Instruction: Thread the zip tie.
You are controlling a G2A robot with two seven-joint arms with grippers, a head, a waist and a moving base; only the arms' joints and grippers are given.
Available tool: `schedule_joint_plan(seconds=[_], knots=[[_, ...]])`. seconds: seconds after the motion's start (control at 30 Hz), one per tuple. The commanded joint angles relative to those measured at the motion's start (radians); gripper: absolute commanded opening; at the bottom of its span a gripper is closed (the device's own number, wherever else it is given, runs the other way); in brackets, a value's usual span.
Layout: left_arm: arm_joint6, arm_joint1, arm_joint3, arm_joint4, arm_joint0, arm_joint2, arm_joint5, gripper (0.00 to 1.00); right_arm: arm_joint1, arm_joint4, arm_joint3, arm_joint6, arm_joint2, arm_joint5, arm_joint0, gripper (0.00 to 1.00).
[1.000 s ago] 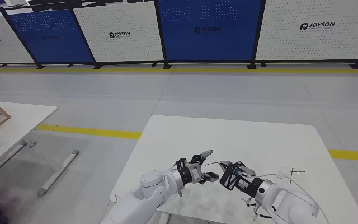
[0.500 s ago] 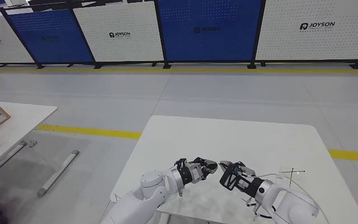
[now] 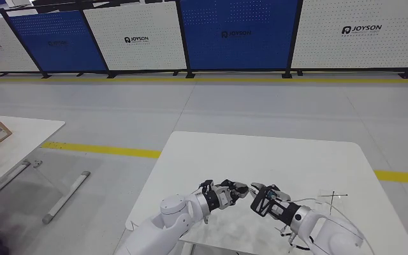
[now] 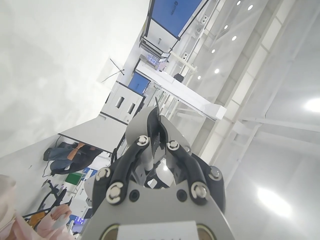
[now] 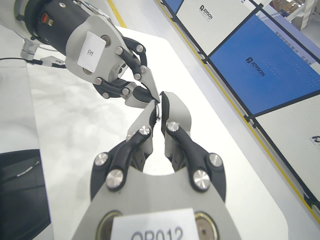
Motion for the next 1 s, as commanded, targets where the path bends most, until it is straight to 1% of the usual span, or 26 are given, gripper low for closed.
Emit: schedule_joint_plan(seconds=[0.0,0.03,0.07,0.13,0.17,0.2,0.27,0.3,0.33,0.37,0.4,0.43,0.47,0.5,0.87,0.9,0.97], knots=[[0.017,0.000,0.005,0.041,0.003,0.002,-0.033,0.00,0.002,0.019,0.001,-0.006,0.027,0.010,-0.013,1.00],[0.020,0.000,0.008,0.054,0.005,0.006,-0.043,0.00,0.003,0.041,0.003,-0.014,0.043,0.014,-0.022,1.00],[0.018,-0.001,0.012,0.063,0.006,0.010,-0.044,0.00,0.004,0.075,0.007,-0.026,0.063,0.026,-0.035,1.00],[0.033,0.000,0.017,0.121,0.005,0.016,-0.070,0.00,0.008,0.142,0.016,-0.022,0.106,0.032,-0.064,1.00],[0.041,0.000,0.018,0.149,0.007,0.021,-0.082,0.00,0.008,0.197,0.027,-0.014,0.127,0.051,-0.080,1.00],[0.043,0.000,0.018,0.173,0.010,0.027,-0.089,0.00,0.009,0.259,0.028,0.012,0.150,0.061,-0.093,1.00],[0.038,0.001,0.018,0.208,0.009,0.034,-0.090,0.00,0.010,0.367,0.039,0.069,0.179,0.064,-0.108,1.00],[0.041,0.002,0.018,0.235,0.009,0.036,-0.098,0.00,0.010,0.439,0.048,0.104,0.190,0.067,-0.113,1.00],[0.047,0.002,0.018,0.271,0.011,0.042,-0.109,0.00,0.008,0.557,0.063,0.165,0.200,0.065,-0.114,1.00],[0.050,0.003,0.016,0.302,0.013,0.047,-0.122,0.00,0.007,0.641,0.075,0.212,0.208,0.058,-0.107,1.00],[0.053,0.003,0.015,0.337,0.015,0.054,-0.138,0.00,0.006,0.741,0.097,0.266,0.210,0.059,-0.101,1.00],[0.059,0.003,0.013,0.378,0.020,0.063,-0.166,0.00,0.003,0.868,0.128,0.349,0.209,0.061,-0.081,1.00],[0.064,0.003,0.014,0.396,0.025,0.068,-0.186,0.00,0.002,0.892,0.135,0.367,0.209,0.063,-0.074,1.00],[0.068,0.002,0.015,0.400,0.028,0.070,-0.195,0.00,0.002,0.892,0.135,0.367,0.209,0.063,-0.074,1.00],[0.071,0.002,0.016,0.404,0.028,0.070,-0.196,0.00,0.002,0.892,0.135,0.367,0.209,0.063,-0.074,1.00],[0.091,0.002,0.013,0.438,0.026,0.070,-0.212,0.00,-0.001,0.940,0.147,0.356,0.203,0.055,-0.082,1.00],[0.118,0.001,0.008,0.478,0.033,0.075,-0.242,0.00,-0.007,1.055,0.196,0.390,0.192,0.027,-0.068,1.00]])
